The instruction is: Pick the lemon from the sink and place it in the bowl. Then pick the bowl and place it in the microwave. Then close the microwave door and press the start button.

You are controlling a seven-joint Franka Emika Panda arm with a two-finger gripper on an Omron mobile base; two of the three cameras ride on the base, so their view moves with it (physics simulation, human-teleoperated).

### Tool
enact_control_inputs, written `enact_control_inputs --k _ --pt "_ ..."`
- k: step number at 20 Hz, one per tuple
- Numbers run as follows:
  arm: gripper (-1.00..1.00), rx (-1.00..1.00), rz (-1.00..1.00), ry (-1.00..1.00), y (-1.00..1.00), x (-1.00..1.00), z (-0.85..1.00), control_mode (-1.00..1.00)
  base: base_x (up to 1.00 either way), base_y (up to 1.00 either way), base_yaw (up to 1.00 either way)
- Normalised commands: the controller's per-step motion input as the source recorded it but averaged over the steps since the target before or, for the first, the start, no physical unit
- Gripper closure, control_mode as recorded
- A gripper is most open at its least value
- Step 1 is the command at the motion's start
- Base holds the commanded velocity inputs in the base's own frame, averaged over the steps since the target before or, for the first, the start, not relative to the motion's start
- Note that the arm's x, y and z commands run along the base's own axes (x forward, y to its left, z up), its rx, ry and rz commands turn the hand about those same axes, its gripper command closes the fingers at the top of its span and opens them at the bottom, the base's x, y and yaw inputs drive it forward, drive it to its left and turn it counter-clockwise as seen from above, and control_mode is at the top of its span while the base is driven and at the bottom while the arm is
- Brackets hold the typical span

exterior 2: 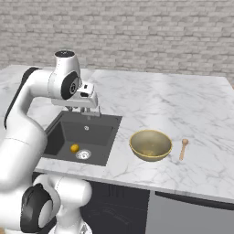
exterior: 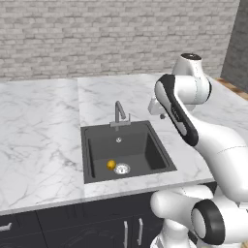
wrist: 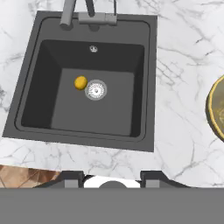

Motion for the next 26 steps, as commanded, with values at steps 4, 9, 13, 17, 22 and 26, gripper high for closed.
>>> enact_control_inputs --k 4,9,13,17,22,26 --pt "-1.0 0.0 0.0 0.0 0.19 -0.41 -0.2 -1.0 0.0 0.0 0.0" --pt "-1.0 -0.04 0.0 0.0 1.0 -0.31 -0.71 -1.0 0.0 0.0 0.0" --pt "-1.0 0.0 0.0 0.03 0.65 0.02 -0.91 -1.0 0.0 0.0 0.0" --pt "-1.0 -0.08 0.0 0.0 0.31 0.37 -0.98 -1.0 0.0 0.0 0.0" --pt "-1.0 -0.06 0.0 0.0 0.32 0.5 -0.66 -1.0 0.0 0.0 0.0" --pt "-1.0 -0.08 0.0 0.01 0.27 0.62 -0.41 -1.0 0.0 0.0 0.0"
